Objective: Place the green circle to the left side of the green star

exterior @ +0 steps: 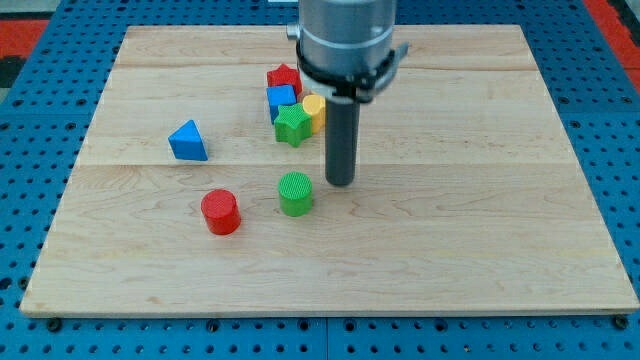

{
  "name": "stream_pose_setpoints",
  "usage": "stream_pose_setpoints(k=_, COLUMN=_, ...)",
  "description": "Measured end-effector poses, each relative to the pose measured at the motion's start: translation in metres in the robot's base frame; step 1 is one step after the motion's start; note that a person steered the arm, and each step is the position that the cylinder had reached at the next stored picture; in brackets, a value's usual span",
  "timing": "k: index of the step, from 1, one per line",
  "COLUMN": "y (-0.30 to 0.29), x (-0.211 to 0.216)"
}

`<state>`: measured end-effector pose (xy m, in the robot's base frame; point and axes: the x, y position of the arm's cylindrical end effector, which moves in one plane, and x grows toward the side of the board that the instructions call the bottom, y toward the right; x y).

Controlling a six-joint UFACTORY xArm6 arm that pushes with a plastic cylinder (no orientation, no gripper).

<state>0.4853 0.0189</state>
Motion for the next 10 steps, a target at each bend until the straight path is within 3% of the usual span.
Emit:
stream_pose_setpoints(k=1, y=-0.017, x=0.027)
stream_pose_setpoints(k=3, y=-0.119, x=0.012)
stream_pose_setpoints(k=6, y=-0.129, x=-0.063)
stream_pose_setpoints(k=8, y=-0.134, x=-0.035)
stream_pose_setpoints(k=10, y=-0.112, x=-0.069)
